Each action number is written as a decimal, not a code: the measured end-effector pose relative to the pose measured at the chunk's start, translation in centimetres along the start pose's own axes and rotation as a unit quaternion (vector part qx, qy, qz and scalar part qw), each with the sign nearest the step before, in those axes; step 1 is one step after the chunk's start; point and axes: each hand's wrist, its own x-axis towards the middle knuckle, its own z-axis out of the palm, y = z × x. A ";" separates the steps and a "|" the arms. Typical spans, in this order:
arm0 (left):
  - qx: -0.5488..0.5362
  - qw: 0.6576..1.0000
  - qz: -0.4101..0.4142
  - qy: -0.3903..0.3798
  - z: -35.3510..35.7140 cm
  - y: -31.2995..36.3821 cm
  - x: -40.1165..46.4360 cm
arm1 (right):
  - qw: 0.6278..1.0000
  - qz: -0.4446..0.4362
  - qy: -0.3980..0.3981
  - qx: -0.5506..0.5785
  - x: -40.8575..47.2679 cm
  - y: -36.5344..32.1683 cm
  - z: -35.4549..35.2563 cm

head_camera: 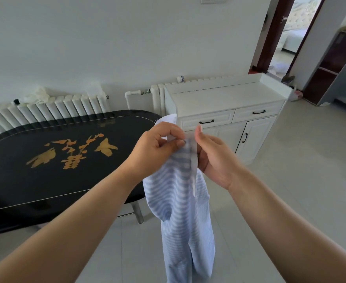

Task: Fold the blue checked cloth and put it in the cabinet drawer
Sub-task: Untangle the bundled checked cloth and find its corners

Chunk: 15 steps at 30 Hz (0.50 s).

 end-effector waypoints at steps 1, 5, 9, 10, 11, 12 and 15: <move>-0.009 1.000 -0.013 -0.011 -0.3 -0.1 0.1 | 1.000 -0.004 -0.017 -0.006 0.0 0.0 -0.1; 0.016 0.998 -0.058 -0.036 -1.7 -0.2 0.6 | 0.999 -0.024 -0.008 -0.043 0.3 0.1 -0.5; -0.030 0.995 -0.087 -0.033 -1.6 0.7 0.3 | 0.981 -0.111 0.096 -0.127 1.2 -0.2 0.3; -0.048 0.995 -0.086 -0.034 -1.3 0.9 0.2 | 0.977 -0.127 0.107 -0.136 1.4 -0.1 0.8; -0.060 0.994 -0.082 -0.031 -0.9 1.0 0.0 | 0.975 -0.135 0.112 -0.138 1.5 0.3 1.1; -0.063 0.994 -0.082 -0.023 -0.5 0.9 0.0 | 0.974 -0.136 0.115 -0.137 1.7 0.8 1.3; -0.040 0.996 -0.078 0.006 -0.3 0.7 0.4 | 0.982 -0.117 0.120 -0.087 1.7 1.8 1.8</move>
